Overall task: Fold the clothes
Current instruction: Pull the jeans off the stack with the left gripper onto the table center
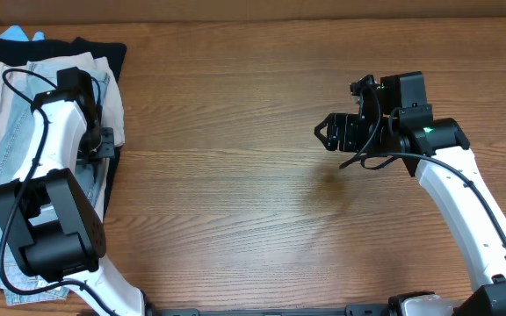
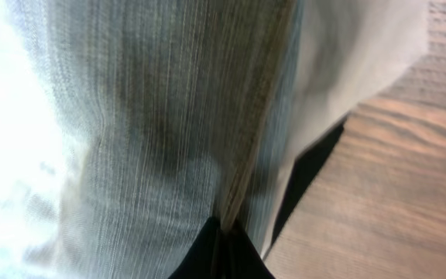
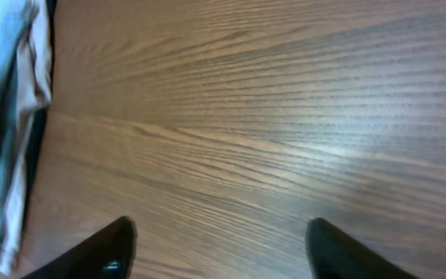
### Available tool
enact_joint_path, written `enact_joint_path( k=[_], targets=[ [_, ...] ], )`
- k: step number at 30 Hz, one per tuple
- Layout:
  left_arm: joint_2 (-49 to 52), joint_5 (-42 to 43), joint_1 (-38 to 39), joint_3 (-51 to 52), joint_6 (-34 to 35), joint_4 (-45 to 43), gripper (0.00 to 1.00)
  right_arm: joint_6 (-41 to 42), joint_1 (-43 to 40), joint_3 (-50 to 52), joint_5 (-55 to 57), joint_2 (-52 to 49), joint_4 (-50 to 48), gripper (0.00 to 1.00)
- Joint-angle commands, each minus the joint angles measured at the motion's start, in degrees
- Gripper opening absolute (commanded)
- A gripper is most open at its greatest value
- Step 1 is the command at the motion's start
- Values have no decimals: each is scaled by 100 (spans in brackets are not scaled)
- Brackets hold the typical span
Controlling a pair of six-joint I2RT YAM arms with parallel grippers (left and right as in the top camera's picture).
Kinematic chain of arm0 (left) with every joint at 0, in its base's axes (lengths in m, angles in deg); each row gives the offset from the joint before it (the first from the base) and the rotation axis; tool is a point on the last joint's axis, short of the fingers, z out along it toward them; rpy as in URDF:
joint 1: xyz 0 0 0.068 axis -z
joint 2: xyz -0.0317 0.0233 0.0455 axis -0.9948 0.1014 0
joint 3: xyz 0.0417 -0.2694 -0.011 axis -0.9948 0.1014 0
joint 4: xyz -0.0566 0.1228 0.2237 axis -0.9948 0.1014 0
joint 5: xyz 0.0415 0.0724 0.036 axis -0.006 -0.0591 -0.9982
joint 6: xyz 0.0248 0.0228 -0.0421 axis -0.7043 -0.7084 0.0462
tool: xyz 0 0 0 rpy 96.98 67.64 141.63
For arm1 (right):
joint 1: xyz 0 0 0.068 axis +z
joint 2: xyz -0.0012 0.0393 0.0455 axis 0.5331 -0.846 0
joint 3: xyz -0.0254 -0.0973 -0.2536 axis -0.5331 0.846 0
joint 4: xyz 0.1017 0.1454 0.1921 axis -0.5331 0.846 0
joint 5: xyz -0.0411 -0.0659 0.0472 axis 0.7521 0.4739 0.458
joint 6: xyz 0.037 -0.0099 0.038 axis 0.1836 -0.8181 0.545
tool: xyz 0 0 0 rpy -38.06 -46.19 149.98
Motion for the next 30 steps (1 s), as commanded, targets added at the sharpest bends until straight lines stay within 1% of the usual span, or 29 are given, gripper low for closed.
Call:
enact_joint_path(
  k=[1,4,7,10,13,16,19,24,27,29,30],
  targets=[
    [72,184,168,-715,273,505,4,278,-7,-181,33,44,-17,68],
    [72,763,354,-1598,299,1250,4,339,-70,-378,31,177,13,68],
    [72,1853,623,-2459,315,1847,4,339,-153,-629,33,332,186,68],
    [72,2579,962,-2837,317,2059,4,365,-293,-911,33,457,505,68],
    [79,3067,1547,-2870,319,2061,4,417,-564,-1202,33,608,1003,69],
    [92,3178,2181,-2804,380,1937,4,415,-887,-1370,33,713,1381,68],
    [98,3176,2898,-2798,501,1631,4,415,-1320,-1421,33,820,1641,69],
    [109,3176,4015,-2787,796,756,4,380,-1897,-1421,33,874,1928,69],
    [173,3176,4616,-2787,925,236,6,369,-2186,-1421,33,874,2116,69],
    [216,3174,4876,-2787,964,-7,14,273,-2367,-1421,33,874,2212,70],
    [229,3174,4972,-2787,1005,-114,27,227,-2465,-1421,37,874,2267,72]
  ],
)
